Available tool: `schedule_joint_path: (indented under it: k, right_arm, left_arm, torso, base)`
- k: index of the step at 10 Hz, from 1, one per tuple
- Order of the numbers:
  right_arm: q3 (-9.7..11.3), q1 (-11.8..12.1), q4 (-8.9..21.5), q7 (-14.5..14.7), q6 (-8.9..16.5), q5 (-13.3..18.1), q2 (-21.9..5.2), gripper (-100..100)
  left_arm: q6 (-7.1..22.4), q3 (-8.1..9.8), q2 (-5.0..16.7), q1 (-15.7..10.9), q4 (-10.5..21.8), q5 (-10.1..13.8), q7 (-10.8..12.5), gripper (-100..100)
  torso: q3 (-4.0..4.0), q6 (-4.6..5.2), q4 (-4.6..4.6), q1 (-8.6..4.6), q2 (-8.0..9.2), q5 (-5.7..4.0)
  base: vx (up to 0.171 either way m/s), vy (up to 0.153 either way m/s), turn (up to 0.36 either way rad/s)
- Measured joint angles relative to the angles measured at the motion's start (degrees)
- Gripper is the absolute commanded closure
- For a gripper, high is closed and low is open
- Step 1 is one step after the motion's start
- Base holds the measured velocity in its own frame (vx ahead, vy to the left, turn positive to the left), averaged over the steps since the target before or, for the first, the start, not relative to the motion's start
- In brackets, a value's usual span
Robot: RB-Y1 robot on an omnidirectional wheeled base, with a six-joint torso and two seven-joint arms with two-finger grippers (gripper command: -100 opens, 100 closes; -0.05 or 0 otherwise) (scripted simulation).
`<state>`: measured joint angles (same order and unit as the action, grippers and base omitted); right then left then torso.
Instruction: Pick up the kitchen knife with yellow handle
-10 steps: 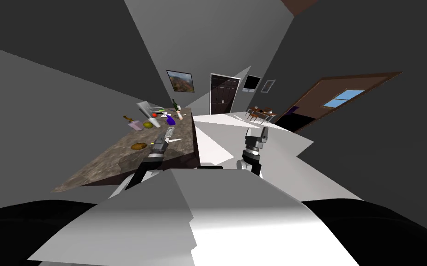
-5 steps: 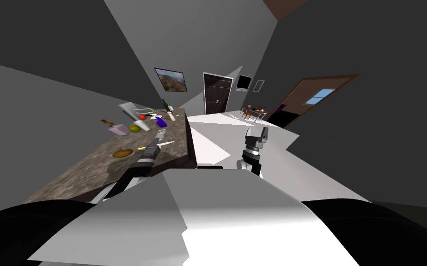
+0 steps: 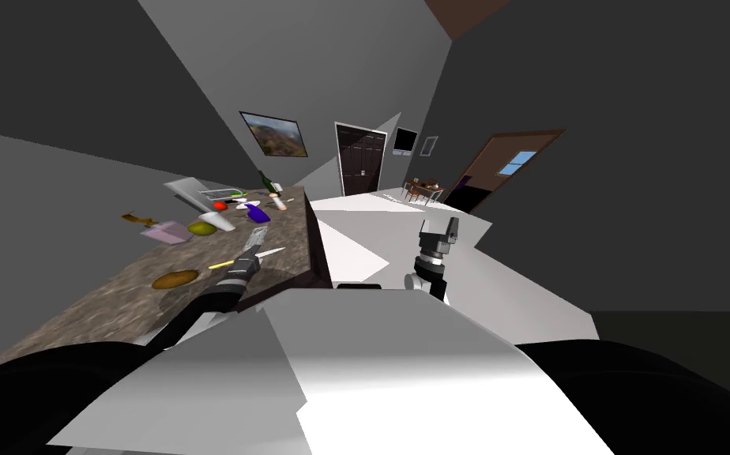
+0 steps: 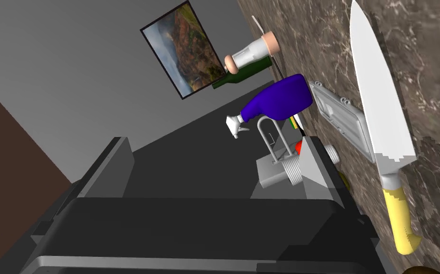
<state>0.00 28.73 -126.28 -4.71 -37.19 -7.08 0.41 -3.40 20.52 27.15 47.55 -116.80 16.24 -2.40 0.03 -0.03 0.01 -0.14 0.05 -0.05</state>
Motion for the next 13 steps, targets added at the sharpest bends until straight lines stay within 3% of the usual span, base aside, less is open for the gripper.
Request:
schedule_joint_path:
  k: [1, 5, 8, 13]
  right_arm:
    - [0.0, 0.0, 0.0, 0.0, 0.0, 0.0, 0.0, 0]
    - [0.0, 0.0, 0.0, 0.0, 0.0, 0.0, 0.0, 0]
    - [0.0, 0.0, 0.0, 0.0, 0.0, 0.0, 0.0, 0]
    - [0.0, 0.0, 0.0, 0.0, 0.0, 0.0, 0.0, 0]
  left_arm:
    - [1.6, 1.57, 1.5, 1.4, 0.5, 1.5, 0.6, -100]
    - [7.9, 4.57, 5.0, 2.8, 5.3, 5.4, 1.4, -100]
    - [12.6, 7.00, 5.9, 6.1, 4.2, 7.7, 2.1, -100]
    - [20.8, 10.69, 10.3, 8.0, 9.0, 13.5, 3.7, -100]
  torso:
    - [0.00, 0.03, 0.00, -0.01, 0.00, 0.00]
    - [-0.01, 0.05, 0.00, 0.06, -0.02, 0.02]
    - [0.03, 0.03, 0.01, 0.10, 0.05, 0.02]
    - [0.02, -0.01, 0.01, 0.20, 0.03, 0.06]
  base:
    - [0.019, -0.034, -0.147]
    - [0.024, -0.031, -0.191]
    - [0.011, -0.010, -0.113]
    - [0.014, 0.001, -0.147]
